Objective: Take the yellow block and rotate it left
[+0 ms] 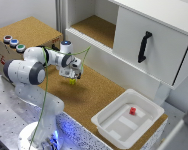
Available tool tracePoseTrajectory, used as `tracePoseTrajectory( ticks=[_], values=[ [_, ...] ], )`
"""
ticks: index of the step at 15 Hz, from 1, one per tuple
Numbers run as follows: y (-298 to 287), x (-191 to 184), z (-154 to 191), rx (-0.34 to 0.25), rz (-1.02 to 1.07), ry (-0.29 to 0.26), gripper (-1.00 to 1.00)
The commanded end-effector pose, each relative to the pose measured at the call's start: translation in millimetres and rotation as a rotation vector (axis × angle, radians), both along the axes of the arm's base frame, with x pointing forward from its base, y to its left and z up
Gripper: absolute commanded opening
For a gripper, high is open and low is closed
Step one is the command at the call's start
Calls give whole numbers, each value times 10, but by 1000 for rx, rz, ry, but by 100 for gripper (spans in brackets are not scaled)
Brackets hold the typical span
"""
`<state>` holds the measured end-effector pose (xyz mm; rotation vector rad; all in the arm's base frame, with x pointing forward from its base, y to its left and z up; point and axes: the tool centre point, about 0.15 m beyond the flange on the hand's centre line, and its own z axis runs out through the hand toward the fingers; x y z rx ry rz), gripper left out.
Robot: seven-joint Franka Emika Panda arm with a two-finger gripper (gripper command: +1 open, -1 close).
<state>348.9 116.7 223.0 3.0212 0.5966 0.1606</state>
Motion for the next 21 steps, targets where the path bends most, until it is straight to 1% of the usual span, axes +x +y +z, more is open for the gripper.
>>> tracePoseTrajectory(
  ticks=[1,5,9,12,15,17,19,21],
  values=[
    [-16,181,-208,-17,-26,1,-100],
    [-7,158,-235,-6,-20,0,-100],
    [-3,126,-203,-8,-12,0,-100],
    [19,141,-65,-30,29,-18,-100],
    [71,123,206,-92,184,-43,-100],
    [75,56,339,-114,361,-29,-100],
    [28,63,367,-87,516,-6,-100],
    [-39,98,324,-77,669,-4,-100]
  ],
)
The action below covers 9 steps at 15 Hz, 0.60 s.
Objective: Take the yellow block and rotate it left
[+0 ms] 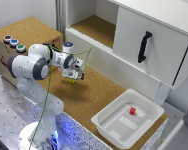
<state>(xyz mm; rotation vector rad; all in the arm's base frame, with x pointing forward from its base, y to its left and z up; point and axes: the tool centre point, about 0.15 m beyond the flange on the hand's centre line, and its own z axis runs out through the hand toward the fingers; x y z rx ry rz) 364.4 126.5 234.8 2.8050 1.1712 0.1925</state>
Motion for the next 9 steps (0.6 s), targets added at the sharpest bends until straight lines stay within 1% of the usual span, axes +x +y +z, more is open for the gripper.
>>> tracePoseTrajectory(
  ticks=[1,3,4,5,6,8,9],
  values=[
    [-174,-32,181,-13,356,38,-100],
    [-236,-46,193,16,563,41,-100],
    [-248,-105,202,39,684,54,-100],
    [-260,-170,198,50,792,64,-100],
    [-267,-228,181,49,873,75,-100],
    [-275,-321,113,44,1025,112,-100],
    [-263,-313,69,35,1045,100,-100]
  ],
)
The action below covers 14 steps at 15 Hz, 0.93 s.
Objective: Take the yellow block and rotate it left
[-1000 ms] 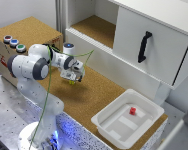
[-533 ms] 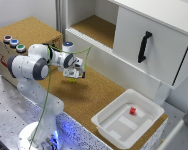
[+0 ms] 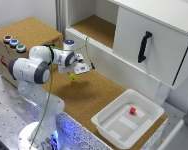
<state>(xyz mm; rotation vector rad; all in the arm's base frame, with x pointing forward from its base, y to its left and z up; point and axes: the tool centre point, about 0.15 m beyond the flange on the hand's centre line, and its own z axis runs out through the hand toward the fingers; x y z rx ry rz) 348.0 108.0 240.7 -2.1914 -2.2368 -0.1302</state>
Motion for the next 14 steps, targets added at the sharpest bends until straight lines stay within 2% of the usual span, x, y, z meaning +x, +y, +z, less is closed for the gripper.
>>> tracePoseTrajectory(
  ticks=[1,4,5,12,14],
  values=[
    [-68,-137,-18,27,251,21,-100],
    [-2,-104,-69,15,251,-28,-100],
    [31,-66,-58,7,223,-33,100],
    [251,-72,170,0,77,-52,100],
    [267,-125,295,9,-11,-40,100]
  ],
)
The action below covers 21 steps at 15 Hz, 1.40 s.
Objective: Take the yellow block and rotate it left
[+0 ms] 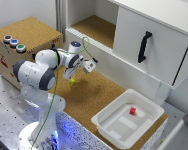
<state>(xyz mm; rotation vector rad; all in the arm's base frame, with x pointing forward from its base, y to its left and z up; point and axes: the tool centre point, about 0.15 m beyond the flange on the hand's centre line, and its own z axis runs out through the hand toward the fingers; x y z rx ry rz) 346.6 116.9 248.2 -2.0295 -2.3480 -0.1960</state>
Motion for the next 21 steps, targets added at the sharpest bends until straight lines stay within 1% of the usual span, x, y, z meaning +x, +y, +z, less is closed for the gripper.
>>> tracePoseTrajectory(
  ticks=[1,3,4,5,7,8,9,11,12,13,14,16,17,18,19,20,21],
  values=[
    [177,-156,276,-38,-196,-23,100],
    [183,-240,348,-89,-415,-25,100],
    [196,-268,376,-86,-506,-28,100],
    [219,-295,401,-95,-630,-55,100],
    [255,-251,392,-102,-897,-46,100],
    [236,-224,399,-64,-1022,-23,100],
    [206,-199,379,-40,-1167,2,100],
    [283,-177,299,17,-1364,42,100],
    [349,-160,222,55,-1412,103,100],
    [425,-138,136,66,-1454,139,100],
    [502,-100,85,80,-1481,164,100],
    [657,-4,148,107,-1497,137,100],
    [759,34,209,109,-1490,95,100],
    [846,56,249,94,-1497,36,100],
    [895,69,215,83,-1506,23,100],
    [929,89,128,60,-1525,13,100],
    [949,106,53,48,-1534,26,100]
  ],
)
